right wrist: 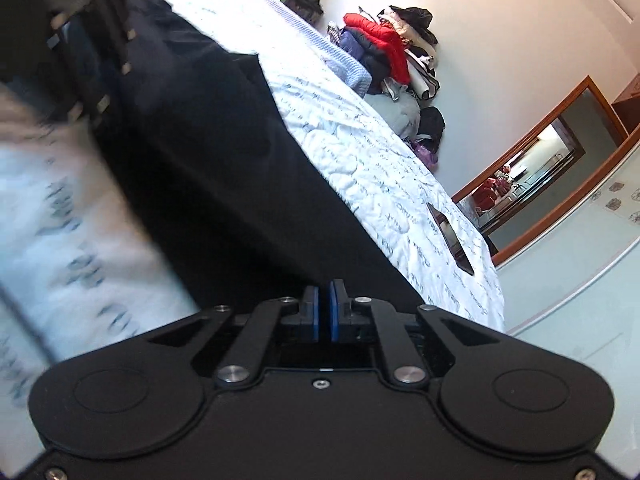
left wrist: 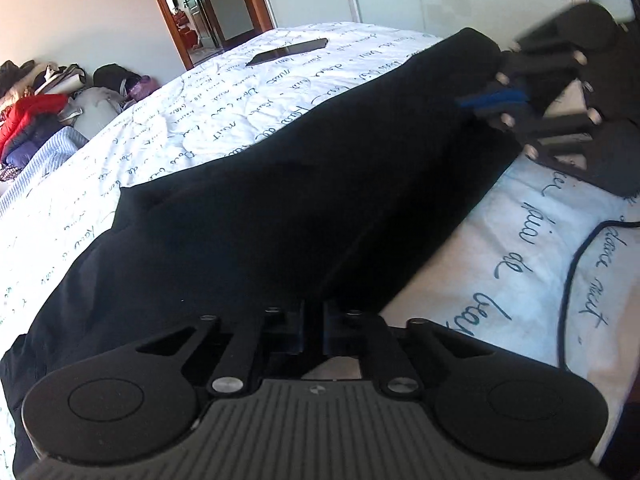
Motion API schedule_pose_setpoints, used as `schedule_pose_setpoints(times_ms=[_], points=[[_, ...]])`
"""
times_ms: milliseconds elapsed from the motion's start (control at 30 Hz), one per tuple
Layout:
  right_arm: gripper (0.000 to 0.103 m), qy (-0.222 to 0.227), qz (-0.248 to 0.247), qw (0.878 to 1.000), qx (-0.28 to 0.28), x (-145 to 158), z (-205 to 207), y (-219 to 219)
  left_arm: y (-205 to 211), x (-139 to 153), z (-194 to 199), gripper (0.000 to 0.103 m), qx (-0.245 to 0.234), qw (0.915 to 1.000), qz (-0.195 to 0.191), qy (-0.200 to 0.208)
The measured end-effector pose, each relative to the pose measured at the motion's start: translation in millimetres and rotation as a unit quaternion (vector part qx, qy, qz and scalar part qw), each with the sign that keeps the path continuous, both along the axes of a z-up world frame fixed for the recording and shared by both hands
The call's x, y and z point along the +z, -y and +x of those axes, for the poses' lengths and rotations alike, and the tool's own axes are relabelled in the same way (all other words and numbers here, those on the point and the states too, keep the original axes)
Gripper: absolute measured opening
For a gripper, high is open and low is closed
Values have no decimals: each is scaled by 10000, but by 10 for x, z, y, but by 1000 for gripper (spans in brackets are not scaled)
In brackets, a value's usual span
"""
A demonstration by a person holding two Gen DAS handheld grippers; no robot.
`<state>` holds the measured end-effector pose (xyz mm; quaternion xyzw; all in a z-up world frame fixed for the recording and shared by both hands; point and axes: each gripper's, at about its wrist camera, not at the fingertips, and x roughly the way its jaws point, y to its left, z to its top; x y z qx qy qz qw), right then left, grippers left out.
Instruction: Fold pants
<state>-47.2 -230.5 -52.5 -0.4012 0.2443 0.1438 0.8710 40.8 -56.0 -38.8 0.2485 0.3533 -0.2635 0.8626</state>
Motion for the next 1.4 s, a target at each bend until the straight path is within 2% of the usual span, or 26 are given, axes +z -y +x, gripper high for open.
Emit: schedule_pose_setpoints(times_ms=[133,267,333,367,400,433,500,533,600,667,733,767,800,833,867,900,933,1000,1067,1133,1233,1300,1333,1367,1400], points=[[0,-156,-131,9997,-100,-30,-172,19,-54,14,16,4,-90,9999,-11,-78],[0,-298,225,9990,-231,19,-214,80,-48,-27,-38,4,-251,9997,8,-19],[2,-219,771,9955,-507,62,-130,202,19,-44,-27,4,-309,9995,41,-29],[4,-273,1179,9899,-733,102,-65,303,16,-27,-27,5,-301,9995,14,-71],[6,-323,1670,9800,-1029,134,-2,429,8,8,-33,7,-296,9994,-51,-157],[10,-361,2179,9662,-1327,170,61,578,-12,58,-30,17,-304,9990,-170,-290],[13,-403,3229,9267,-1880,198,168,929,-76,178,-7,22,-320,9961,-579,-592],[19,-402,3694,9021,-2195,188,221,1105,-105,234,14,25,-350,9936,-810,-706],[33,-383,4564,8403,-2900,107,315,1477,-143,341,77,33,-342,9882,-1249,-812],[43,-487,5389,7698,-3385,-22,376,1812,-152,408,178,62,-175,9842,-1592,-757],[47,-594,6137,7028,-3549,-174,402,2032,-105,408,315,71,172,9836,-1705,-564],[46,-601,6401,6778,-3568,-231,410,2083,-59,375,393,71,355,9845,-1646,-491],[45,-597,6583,6597,-3575,-265,418,2108,-4,319,478,71,543,9862,-1496,-459],[41,-614,6643,6530,-3585,-284,425,2147,49,249,559,70,778,9875,-1291,-449],[35,-587,6599,6558,-3621,-258,430,2136,114,153,640,68,1074,9880,-1017,-444],[17,-493,6510,6634,-3656,-205,416,2111,155,73,683,65,1263,9879,-804,-406],[11,-397,6403,6735,-3671,-141,399,2094,177,6,694,60,1384,9875,-678,-345],[10,-250,6197,6983,-3573,-45,363,2039,181,-92,654,62,1517,9858,-690,-213],[10,-173,5925,7296,-3412,101,524,1929,198,-149,589,62,1558,9853,-703,-12],[10,-191,5733,7549,-3180,238,848,1915,259,-202,519,62,1556,9859,-574,230],[10,-105,5143,8117,-2765,405,1439,1707,325,-238,456,61,1585,9852,-500,423],[13,-544,4747,8483,-2281,398,1841,1550,310,-239,457,61,1662,9835,-599,392],[18,-631,4571,8580,-2256,371,1963,1495,288,-233,475,62,1688,9828,-655,350],[18,-586,4428,8621,-2394,356,2013,1472,267,-226,465,62,1697,9826,-692,317],[19,-426,4435,8595,-2504,380,1975,1499,254,-216,464,62,1690,9826,-707,300]])
